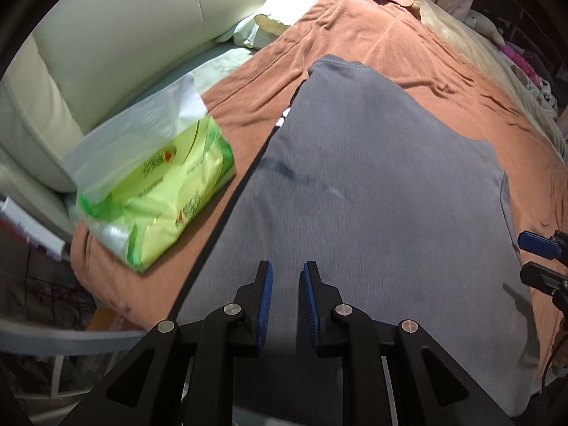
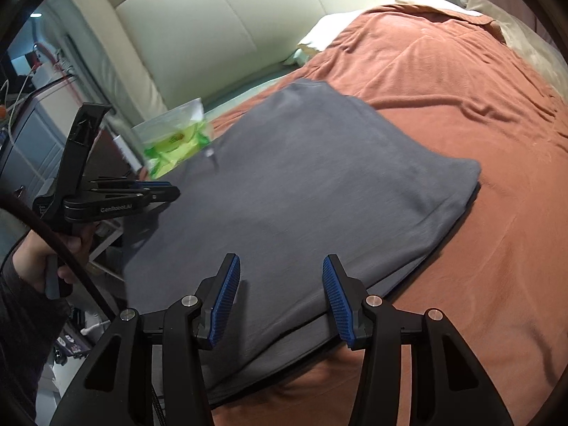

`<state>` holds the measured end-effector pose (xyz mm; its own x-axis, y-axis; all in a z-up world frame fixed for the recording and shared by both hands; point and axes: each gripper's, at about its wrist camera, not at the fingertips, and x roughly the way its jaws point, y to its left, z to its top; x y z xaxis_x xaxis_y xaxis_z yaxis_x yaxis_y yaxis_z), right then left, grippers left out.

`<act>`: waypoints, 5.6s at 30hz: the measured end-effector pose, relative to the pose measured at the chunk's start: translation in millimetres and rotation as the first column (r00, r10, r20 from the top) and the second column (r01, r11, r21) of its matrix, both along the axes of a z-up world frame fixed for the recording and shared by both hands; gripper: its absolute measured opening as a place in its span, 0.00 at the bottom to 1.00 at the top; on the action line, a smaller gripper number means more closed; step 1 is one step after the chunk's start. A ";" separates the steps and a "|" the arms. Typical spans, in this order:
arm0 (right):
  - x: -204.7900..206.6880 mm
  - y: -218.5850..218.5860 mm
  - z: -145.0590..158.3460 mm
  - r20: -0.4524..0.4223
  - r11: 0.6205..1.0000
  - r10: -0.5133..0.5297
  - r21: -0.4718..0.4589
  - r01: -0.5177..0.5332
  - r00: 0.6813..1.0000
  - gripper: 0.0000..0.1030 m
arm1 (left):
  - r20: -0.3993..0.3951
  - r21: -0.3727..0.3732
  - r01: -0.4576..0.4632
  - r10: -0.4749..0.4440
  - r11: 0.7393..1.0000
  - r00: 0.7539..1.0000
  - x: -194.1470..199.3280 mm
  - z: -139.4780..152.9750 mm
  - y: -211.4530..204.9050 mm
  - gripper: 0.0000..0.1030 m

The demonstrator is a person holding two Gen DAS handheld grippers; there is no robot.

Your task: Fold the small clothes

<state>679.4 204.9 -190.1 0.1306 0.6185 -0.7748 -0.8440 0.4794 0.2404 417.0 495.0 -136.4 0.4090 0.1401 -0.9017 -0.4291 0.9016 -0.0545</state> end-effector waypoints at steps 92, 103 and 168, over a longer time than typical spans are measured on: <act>-375.1 -359.5 131.8 0.343 0.806 -0.591 0.244 0.539 0.730 1.00 | 0.543 0.196 0.145 -0.231 0.970 0.807 -284.6 182.5 -361.5 1.00; -424.7 -379.5 123.4 0.382 0.791 -0.612 0.310 0.528 0.693 1.00 | 0.573 0.194 0.144 -0.231 0.970 0.786 -308.6 172.6 -400.1 1.00; -466.6 -406.8 97.1 0.331 0.733 -0.679 0.342 0.588 0.655 1.00 | 0.606 0.200 0.164 -0.253 0.966 0.754 -342.7 168.2 -438.5 1.00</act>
<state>212.8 -201.9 -93.0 0.8171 0.3874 -0.4270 -0.3851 0.9179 0.0959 74.2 56.5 31.8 0.9050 0.0779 -0.4182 -0.1409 0.9825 -0.1219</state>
